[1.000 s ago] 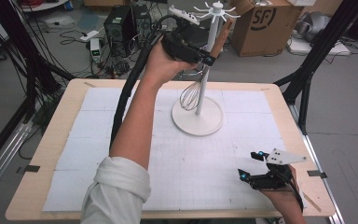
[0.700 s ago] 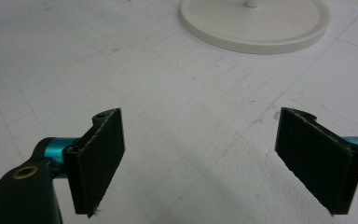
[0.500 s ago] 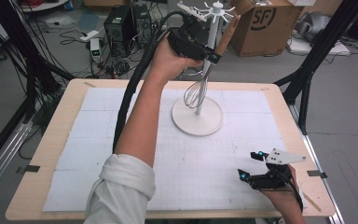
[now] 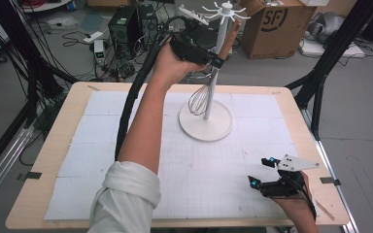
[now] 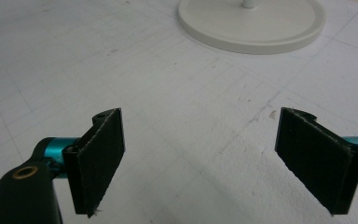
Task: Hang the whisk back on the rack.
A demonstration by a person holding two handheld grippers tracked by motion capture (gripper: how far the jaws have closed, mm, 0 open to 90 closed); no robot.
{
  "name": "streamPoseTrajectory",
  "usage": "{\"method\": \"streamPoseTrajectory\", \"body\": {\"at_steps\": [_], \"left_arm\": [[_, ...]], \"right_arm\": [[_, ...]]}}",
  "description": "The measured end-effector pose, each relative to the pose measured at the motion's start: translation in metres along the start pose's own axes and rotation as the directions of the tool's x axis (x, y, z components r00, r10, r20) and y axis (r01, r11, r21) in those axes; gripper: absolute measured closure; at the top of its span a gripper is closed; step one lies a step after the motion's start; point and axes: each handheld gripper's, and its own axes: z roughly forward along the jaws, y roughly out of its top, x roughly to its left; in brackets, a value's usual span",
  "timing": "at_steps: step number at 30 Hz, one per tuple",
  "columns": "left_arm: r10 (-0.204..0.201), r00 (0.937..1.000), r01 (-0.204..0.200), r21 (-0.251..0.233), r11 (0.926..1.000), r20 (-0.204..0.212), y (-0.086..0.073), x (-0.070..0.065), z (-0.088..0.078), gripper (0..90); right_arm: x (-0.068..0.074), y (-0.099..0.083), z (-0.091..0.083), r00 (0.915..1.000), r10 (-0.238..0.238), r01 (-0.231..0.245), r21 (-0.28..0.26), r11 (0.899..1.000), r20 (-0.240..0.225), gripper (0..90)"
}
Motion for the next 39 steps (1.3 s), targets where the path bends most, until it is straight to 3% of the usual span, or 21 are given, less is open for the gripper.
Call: {"method": "streamPoseTrajectory", "body": {"at_steps": [2,6,10,20,25,29,34,39], "left_arm": [[-0.005,0.9998,0.005,0.0,1.0,0.017,-0.002,0.002,0.0,72.7],[-0.016,0.9999,0.016,0.016,0.9997,-0.007,-0.002,0.001,0.0,71.2],[-0.005,0.9984,0.006,0.031,0.9995,-0.056,-0.003,0.001,-0.001,61.0],[0.003,0.9978,0.0,0.053,0.9986,-0.066,-0.014,-0.004,-0.009,46.5],[0.04,0.997,-0.035,0.077,0.9965,-0.067,-0.022,-0.013,-0.015,39.9],[0.053,0.9969,-0.05,0.052,0.9974,-0.058,-0.03,-0.02,-0.022,37.4],[0.112,0.9927,-0.106,0.116,0.9875,-0.045,-0.042,-0.032,-0.025,34.1],[0.124,0.9917,-0.12,0.104,0.9873,-0.031,-0.054,-0.035,-0.029,32.7]], "right_arm": [[0.0,0.0,0.0,1.0,-0.001,0.001,0.002,1.0,-0.001,15.1],[0.0,-0.001,0.001,1.0,-0.004,0.004,0.007,1.0,-0.001,15.1],[0.002,0.0,0.002,1.0,-0.007,0.007,0.009,1.0,-0.002,15.1],[0.003,0.001,0.004,0.9999,-0.013,0.013,0.012,1.0,-0.007,15.0],[0.004,0.001,0.005,0.9999,-0.014,0.014,0.02,1.0,-0.01,15.1],[0.003,0.001,0.006,0.9998,-0.017,0.017,0.018,1.0,-0.013,15.0],[0.003,0.002,0.006,0.9998,-0.011,0.011,0.011,1.0,-0.017,15.0],[0.003,0.003,0.007,0.9998,-0.01,0.01,0.008,1.0,-0.019,15.0]]}}
